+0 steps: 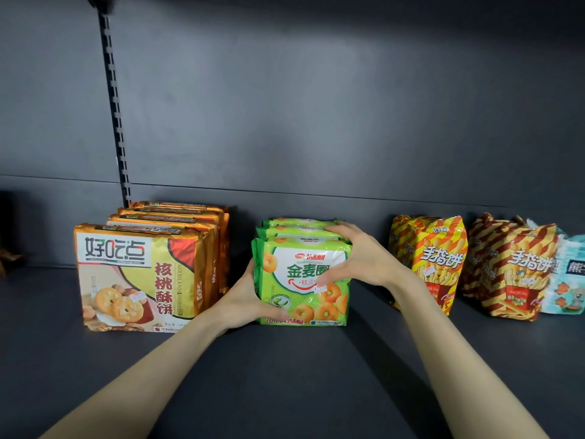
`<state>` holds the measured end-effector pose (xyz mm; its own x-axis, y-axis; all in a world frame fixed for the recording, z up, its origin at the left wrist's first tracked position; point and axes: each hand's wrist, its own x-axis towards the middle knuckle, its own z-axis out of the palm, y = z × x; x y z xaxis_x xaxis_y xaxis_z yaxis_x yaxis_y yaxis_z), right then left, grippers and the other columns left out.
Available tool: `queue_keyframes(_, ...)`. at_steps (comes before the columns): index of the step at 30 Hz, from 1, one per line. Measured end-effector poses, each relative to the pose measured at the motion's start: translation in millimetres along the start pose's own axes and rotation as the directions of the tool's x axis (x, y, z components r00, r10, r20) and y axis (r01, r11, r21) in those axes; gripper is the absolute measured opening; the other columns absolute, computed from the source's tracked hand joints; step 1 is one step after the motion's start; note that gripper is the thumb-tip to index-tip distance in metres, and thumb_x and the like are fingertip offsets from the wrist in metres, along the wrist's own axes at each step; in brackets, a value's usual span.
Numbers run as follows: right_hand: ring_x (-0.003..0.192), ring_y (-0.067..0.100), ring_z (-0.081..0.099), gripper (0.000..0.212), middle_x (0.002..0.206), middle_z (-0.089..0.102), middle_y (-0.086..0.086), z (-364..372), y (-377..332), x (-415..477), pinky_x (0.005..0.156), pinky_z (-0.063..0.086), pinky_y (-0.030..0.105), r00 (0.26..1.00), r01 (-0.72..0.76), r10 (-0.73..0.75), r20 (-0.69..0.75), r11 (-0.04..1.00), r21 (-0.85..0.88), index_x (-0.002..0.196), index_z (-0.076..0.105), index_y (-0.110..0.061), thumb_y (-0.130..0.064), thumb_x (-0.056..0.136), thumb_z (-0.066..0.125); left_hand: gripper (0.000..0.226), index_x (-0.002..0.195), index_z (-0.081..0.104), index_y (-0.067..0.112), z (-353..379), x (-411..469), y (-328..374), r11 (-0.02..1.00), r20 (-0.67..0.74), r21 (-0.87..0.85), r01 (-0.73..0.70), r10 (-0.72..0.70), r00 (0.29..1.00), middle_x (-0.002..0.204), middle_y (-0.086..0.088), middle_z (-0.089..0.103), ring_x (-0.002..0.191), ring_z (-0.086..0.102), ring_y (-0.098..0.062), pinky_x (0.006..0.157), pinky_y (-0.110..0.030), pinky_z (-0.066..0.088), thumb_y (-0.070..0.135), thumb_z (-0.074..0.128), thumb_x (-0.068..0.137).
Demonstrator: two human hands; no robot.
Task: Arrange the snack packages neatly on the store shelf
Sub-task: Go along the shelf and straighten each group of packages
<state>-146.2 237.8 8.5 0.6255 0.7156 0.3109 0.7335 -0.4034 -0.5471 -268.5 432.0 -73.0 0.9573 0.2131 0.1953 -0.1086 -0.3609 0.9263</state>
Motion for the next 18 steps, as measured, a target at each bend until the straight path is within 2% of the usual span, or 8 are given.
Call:
queue_keyframes(3, 0.126, 0.010, 0.037, 0.101, 0.147, 0.026, -0.005, 0.0, 0.6, -0.8, 0.104, 0.038, 0.027, 1.000, 0.016, -0.016, -0.010, 1.000, -0.010, 0.139, 0.041, -0.025, -0.030, 0.052, 0.091, 0.099, 0.134, 0.027, 0.027, 0.1, -1.2, 1.2, 1.000, 0.009, -0.004, 0.003, -0.003, 1.000, 0.119, 0.009, 0.059, 0.106, 0.060, -0.002, 0.079, -0.013, 0.052, -0.005, 0.084, 0.060)
queue_keyframes(5, 0.118, 0.007, 0.039, 0.101, 0.142, 0.029, -0.007, -0.9, 1.0, -1.2, 0.098, 0.040, 0.022, 1.000, 0.027, -0.027, -0.011, 1.000, -0.006, 0.139, 0.040, -0.025, -0.029, 0.052, 0.091, 0.094, 0.134, 0.031, 0.023, 0.3, -1.4, 1.4, 1.000, 0.019, -0.002, 0.011, -0.011, 1.000, 0.118, 0.008, 0.061, 0.104, 0.062, -0.004, 0.079, -0.014, 0.053, -0.004, 0.084, 0.061)
queue_keyframes(8, 0.118, 0.010, 0.046, 0.098, 0.139, 0.034, -0.008, -4.1, 3.4, -0.5, 0.099, 0.045, 0.029, 1.000, 0.023, -0.023, 0.006, 1.000, 0.019, 0.137, 0.044, -0.025, -0.029, 0.052, 0.092, 0.090, 0.134, 0.035, 0.016, 1.2, -0.3, -1.0, 1.000, 0.024, -0.010, 0.029, -0.029, 0.999, 0.117, 0.005, 0.064, 0.104, 0.064, -0.007, 0.083, -0.019, 0.054, -0.003, 0.084, 0.061)
queue_keyframes(12, 0.122, 0.015, 0.051, 0.097, 0.148, 0.032, -0.005, -4.8, 7.5, 3.3, 0.100, 0.048, 0.039, 1.000, 0.005, -0.007, 0.023, 0.998, 0.068, 0.134, 0.048, -0.029, -0.032, 0.049, 0.092, 0.091, 0.135, 0.034, 0.016, 0.6, 0.4, -3.2, 0.999, 0.007, -0.020, 0.032, -0.032, 0.999, 0.119, 0.002, 0.064, 0.107, 0.064, -0.011, 0.089, -0.026, 0.053, -0.001, 0.085, 0.061)
queue_keyframes(16, 0.116, 0.012, 0.054, 0.092, 0.146, 0.033, -0.006, -2.8, 6.2, 4.0, 0.097, 0.050, 0.033, 1.000, 0.016, -0.018, 0.020, 0.996, 0.087, 0.134, 0.049, -0.027, -0.029, 0.052, 0.091, 0.095, 0.135, 0.034, 0.018, -0.9, 1.1, -4.6, 0.999, -0.007, -0.025, 0.032, -0.033, 0.999, 0.120, 0.002, 0.064, 0.109, 0.063, -0.012, 0.095, -0.034, 0.052, 0.001, 0.086, 0.059)
queue_keyframes(18, 0.119, 0.013, 0.053, 0.093, 0.147, 0.033, -0.006, -2.2, 6.4, 4.9, 0.099, 0.049, 0.035, 1.000, 0.015, -0.016, 0.016, 0.996, 0.085, 0.134, 0.049, -0.027, -0.031, 0.051, 0.091, 0.097, 0.136, 0.033, 0.018, -1.6, 1.9, -5.3, 0.999, -0.003, -0.025, 0.032, -0.032, 0.999, 0.120, 0.001, 0.064, 0.110, 0.063, -0.013, 0.097, -0.037, 0.051, 0.002, 0.087, 0.057)
